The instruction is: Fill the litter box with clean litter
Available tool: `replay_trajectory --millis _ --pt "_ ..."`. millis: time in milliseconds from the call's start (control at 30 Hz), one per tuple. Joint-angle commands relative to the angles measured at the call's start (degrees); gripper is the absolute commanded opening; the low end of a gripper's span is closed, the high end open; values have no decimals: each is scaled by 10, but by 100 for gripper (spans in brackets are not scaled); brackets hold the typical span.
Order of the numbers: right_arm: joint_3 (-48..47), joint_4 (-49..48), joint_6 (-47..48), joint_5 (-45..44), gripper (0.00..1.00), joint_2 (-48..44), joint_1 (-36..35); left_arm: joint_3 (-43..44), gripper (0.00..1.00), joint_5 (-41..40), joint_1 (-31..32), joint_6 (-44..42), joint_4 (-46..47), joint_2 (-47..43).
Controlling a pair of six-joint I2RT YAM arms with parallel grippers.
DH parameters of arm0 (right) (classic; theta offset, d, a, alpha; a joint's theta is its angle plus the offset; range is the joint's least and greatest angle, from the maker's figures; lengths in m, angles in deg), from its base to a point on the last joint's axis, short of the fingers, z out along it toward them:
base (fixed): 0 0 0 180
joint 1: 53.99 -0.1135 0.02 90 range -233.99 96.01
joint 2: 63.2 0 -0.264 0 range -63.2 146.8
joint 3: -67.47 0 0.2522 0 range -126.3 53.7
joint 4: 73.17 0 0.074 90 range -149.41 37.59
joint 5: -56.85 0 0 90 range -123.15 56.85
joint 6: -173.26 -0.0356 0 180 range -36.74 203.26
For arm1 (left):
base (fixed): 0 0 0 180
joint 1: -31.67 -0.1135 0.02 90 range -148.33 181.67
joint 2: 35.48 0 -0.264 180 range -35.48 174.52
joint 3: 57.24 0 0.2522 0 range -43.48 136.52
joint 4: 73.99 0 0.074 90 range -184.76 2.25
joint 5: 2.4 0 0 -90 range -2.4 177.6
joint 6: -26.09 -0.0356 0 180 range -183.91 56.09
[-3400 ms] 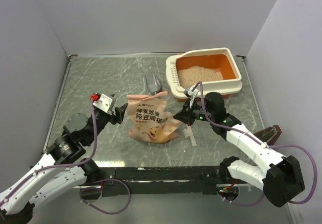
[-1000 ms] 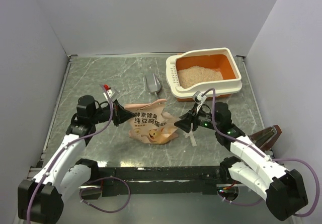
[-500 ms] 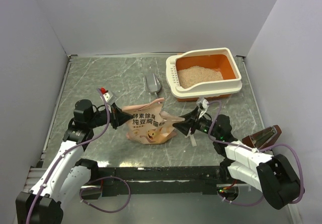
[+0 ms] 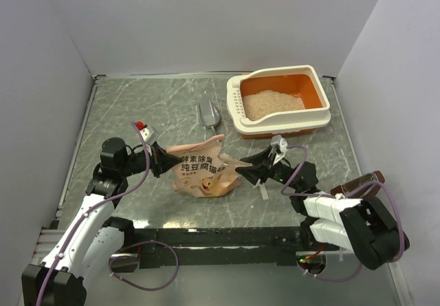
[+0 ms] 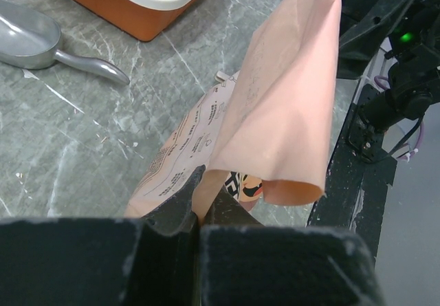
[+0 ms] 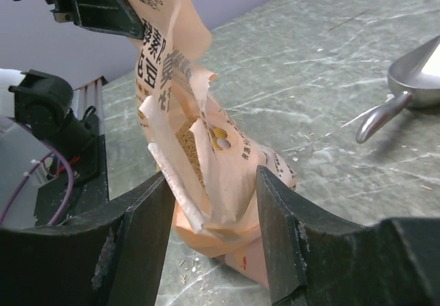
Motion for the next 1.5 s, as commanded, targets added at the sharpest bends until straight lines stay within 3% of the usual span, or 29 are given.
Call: replay_trajectory --millis 0,133,167,233,400,500,567,633,667,833,933,1200,1333,1467 --pt "-12 -132 -24 39 52 41 2 1 1 15 -3 7 35 -15" --pt "-20 -174 -53 53 32 76 1 0 1 15 -3 7 32 -18" --pt "-20 -181 -60 57 17 84 1 -1 1 17 -3 8 32 -20" --pt "-13 -219 -88 57 0 92 2 0 1 21 -3 11 28 -23" --pt "-17 -205 -122 82 0 48 2 18 1 30 -3 19 -12 -12" --pt "-35 -107 -131 118 0 -13 3 56 1 26 -3 28 -85 14" --pt "-69 12 -130 162 0 -56 3 89 1 19 -3 37 -144 39" --pt "-90 67 -140 180 0 -94 3 87 1 21 1 89 -114 37" --pt "-97 145 -141 191 0 -108 4 87 1 21 1 149 -103 38" --pt "-126 352 -92 203 0 -194 5 154 1 17 1 115 -275 113" --pt "-125 433 -81 196 0 -214 7 135 1 39 1 155 -295 120" --pt "-78 466 -139 211 0 -207 7 74 1 47 1 207 -364 29" --pt "-95 597 -143 211 0 -207 7 58 1 45 0 213 -433 -7" --pt "-100 667 -189 216 0 -212 7 17 1 40 1 235 -443 -28"
